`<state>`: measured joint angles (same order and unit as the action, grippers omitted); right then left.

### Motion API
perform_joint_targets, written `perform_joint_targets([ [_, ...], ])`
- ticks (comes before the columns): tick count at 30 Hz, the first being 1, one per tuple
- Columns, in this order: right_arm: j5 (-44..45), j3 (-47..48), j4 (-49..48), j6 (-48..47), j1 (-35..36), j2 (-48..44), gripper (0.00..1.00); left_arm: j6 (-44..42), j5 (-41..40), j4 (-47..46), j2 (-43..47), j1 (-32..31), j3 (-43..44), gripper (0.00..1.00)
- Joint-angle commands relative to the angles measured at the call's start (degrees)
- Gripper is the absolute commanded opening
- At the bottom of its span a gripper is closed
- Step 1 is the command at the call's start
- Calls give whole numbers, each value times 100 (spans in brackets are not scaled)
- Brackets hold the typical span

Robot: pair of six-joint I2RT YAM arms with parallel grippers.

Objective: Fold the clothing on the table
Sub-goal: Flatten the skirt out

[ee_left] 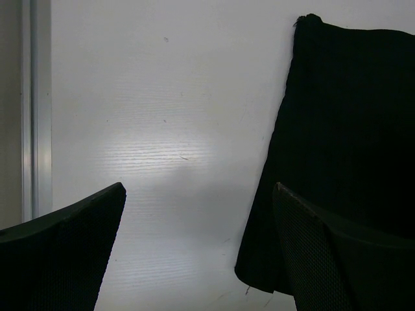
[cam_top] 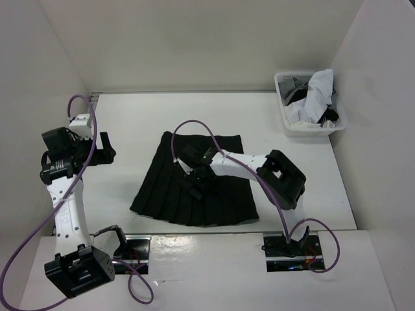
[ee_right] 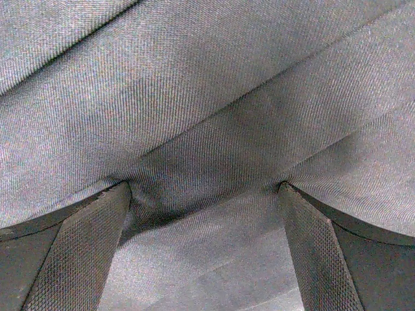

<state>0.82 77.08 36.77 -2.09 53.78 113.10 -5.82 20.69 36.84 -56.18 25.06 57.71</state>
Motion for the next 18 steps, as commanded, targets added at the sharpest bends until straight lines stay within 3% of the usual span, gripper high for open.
perform_joint_targets([
  [1, 129, -378, 884, -651, 142, 661, 100, -24, 102, -160, 152, 34, -32, 100],
  [18, -503, -80, 1841, -1233, 142, -67, 100, -77, 207, -160, 152, 34, -32, 100],
])
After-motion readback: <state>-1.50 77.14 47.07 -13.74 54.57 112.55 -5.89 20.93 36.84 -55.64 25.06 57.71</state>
